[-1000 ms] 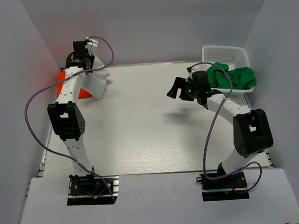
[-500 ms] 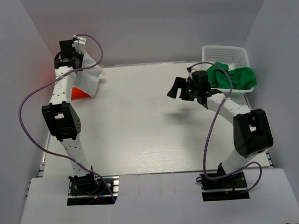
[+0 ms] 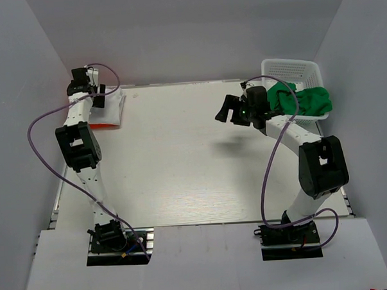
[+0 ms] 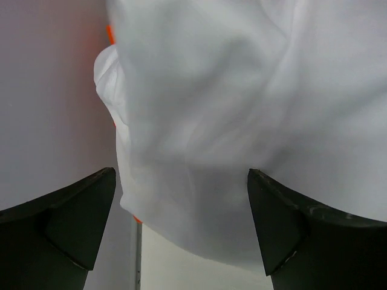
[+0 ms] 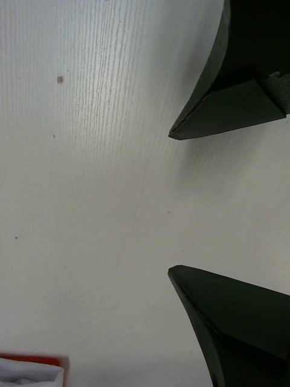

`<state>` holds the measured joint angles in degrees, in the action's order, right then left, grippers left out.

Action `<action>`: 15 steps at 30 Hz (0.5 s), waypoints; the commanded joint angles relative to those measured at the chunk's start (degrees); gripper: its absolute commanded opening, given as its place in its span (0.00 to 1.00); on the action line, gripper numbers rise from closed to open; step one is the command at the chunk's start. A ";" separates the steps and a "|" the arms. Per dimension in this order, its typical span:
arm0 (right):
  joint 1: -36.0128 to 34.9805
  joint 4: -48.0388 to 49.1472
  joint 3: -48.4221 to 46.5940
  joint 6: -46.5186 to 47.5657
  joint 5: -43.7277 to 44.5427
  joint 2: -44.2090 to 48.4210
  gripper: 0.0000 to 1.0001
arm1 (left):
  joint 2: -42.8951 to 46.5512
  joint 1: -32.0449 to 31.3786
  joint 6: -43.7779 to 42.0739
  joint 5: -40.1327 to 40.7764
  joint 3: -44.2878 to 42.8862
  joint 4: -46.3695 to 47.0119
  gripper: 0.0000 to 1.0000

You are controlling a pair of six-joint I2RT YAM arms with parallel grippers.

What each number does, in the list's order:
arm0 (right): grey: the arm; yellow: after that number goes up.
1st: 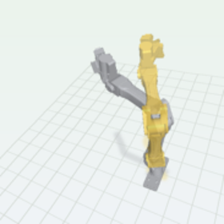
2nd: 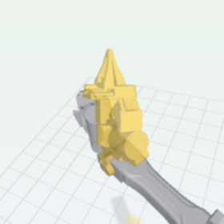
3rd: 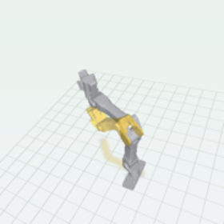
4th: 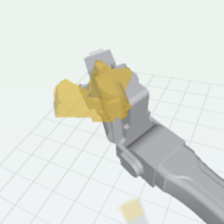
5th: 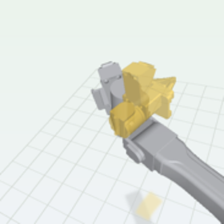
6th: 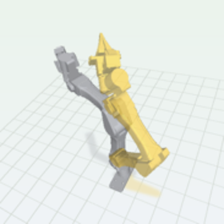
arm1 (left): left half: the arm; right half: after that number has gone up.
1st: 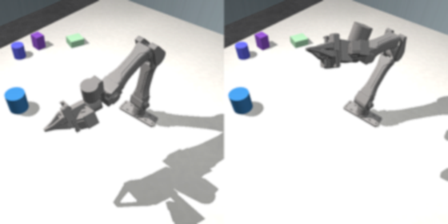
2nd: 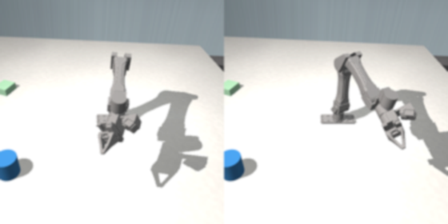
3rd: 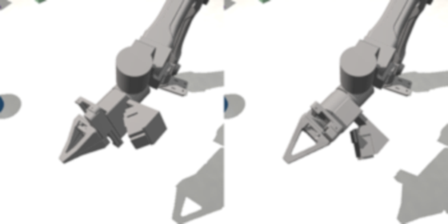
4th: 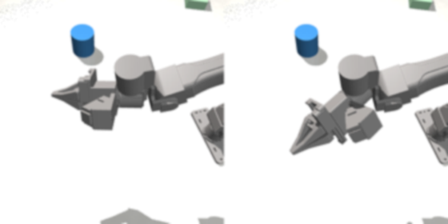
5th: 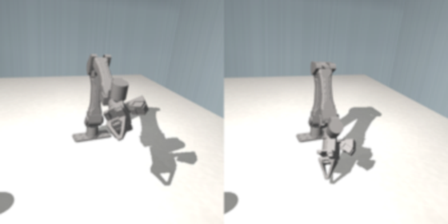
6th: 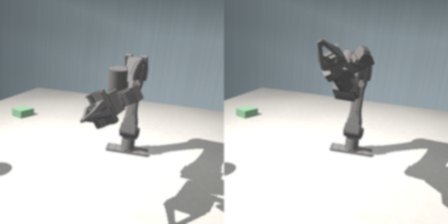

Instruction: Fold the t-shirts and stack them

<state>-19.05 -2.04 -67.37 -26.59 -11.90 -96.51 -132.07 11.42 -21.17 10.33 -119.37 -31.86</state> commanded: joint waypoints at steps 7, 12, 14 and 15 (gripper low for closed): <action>-0.02 0.46 1.18 0.05 1.70 3.60 0.90 | 6.64 0.88 7.97 1.98 -3.94 -1.00 1.00; -0.11 3.17 6.11 0.05 1.36 8.26 0.90 | 15.42 -0.52 18.42 -3.21 -0.96 -4.62 1.00; -0.20 4.33 9.25 0.05 1.53 10.55 0.90 | 20.60 -2.10 23.78 -7.32 6.22 -1.83 1.00; -0.11 4.50 10.06 -0.04 1.62 11.25 0.90 | 27.50 -2.97 26.50 -9.17 15.57 1.07 1.00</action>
<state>-19.05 -1.23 -59.35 -26.63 -10.74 -88.25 -119.92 10.85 -4.23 7.38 -113.49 -33.54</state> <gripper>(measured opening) 0.902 0.993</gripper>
